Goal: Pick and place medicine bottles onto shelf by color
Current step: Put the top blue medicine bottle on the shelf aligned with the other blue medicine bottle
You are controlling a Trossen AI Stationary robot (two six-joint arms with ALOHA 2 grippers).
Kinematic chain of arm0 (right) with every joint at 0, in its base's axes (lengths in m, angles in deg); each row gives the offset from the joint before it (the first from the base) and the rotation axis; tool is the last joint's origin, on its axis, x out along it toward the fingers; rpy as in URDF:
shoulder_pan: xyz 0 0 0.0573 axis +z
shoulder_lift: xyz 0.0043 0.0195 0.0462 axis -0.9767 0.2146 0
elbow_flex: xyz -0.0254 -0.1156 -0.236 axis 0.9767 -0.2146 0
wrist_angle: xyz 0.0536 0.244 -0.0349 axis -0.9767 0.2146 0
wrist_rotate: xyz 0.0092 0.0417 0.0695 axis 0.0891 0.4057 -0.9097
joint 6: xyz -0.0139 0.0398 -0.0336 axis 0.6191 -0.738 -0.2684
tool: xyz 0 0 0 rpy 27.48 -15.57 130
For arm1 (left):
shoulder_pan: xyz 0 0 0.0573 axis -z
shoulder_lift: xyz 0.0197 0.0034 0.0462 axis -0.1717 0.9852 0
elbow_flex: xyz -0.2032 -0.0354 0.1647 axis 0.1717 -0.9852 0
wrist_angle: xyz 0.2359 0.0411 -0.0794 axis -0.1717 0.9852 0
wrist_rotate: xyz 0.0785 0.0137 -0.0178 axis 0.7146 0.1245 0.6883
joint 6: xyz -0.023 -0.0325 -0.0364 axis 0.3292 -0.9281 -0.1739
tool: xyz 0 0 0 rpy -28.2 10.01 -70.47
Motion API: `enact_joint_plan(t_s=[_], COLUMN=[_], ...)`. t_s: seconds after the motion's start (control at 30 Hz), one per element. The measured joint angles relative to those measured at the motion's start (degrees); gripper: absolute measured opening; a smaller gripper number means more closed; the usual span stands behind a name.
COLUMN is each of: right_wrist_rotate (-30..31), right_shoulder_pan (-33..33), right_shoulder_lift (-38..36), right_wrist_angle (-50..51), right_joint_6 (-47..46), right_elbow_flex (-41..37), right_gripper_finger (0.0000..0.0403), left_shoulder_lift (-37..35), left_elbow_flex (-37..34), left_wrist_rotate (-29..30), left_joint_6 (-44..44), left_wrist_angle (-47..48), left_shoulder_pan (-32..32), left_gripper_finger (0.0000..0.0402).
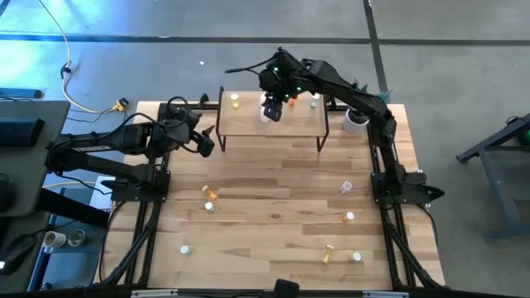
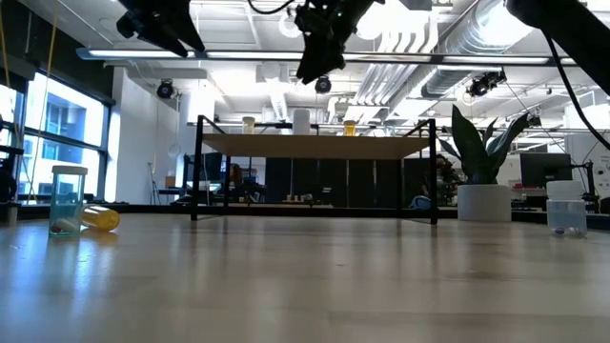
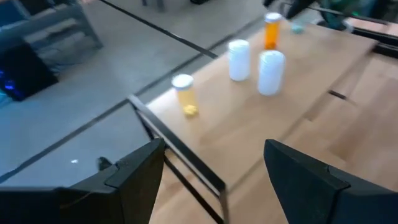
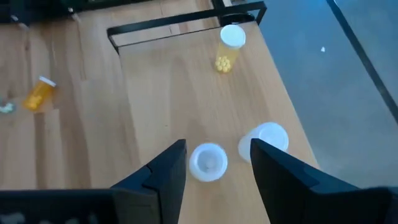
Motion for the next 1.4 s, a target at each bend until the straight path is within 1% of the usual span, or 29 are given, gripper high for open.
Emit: enact_joint_plan(t_s=[0.17,0.33,0.43,0.63,0.83,1.0,1.2,1.4], right_wrist_rotate=[-0.4,-0.5,1.8,8.4,13.7,16.3,20.7,23.9], right_shoulder_pan=[0.9,3.2,5.3,10.6,17.5,22.6,27.7,30.3], right_shoulder_lift=[-2.4,-5.4,-6.5,-6.9,-7.2,-7.3,-7.6,-8.3], right_wrist_angle=[3.2,5.8,8.0,14.1,14.0,14.9,14.5,15.2], right_joint_6=[-3.6,-7.8,-9.4,-13.6,-16.9,-20.6,-25.7,-29.1], right_elbow_flex=[-0.1,-0.1,-0.1,-0.1,-3.9,-7.6,-9.5,-9.6], right_gripper_finger=[0.0167,0.0167,0.0167,0.0167,0.0167,0.0167,0.0167,0.0167], left_shoulder_lift=[0.0,0.0,0.0,-0.1,-0.1,-0.1,-0.2,-0.2], left_elbow_flex=[0.0,0.0,0.0,0.0,0.0,-0.1,-5.6,-12.2], left_wrist_rotate=[-5.9,-10.2,-11.7,-11.5,-9.3,-7.1,-5.6,-0.2], left_joint_6=[1.4,1.0,-0.2,-5.6,-10.1,-14.8,-23.1,-33.7], left_wrist_angle=[0.1,0.4,1.3,5.8,9.0,11.0,10.3,7.5], left_shoulder_pan=[0.3,2.7,5.2,12.0,19.8,26.7,34.8,43.8], left_gripper_finger=[0.0266,0.0266,0.0266,0.0266,0.0266,0.0266,0.0266,0.0266])
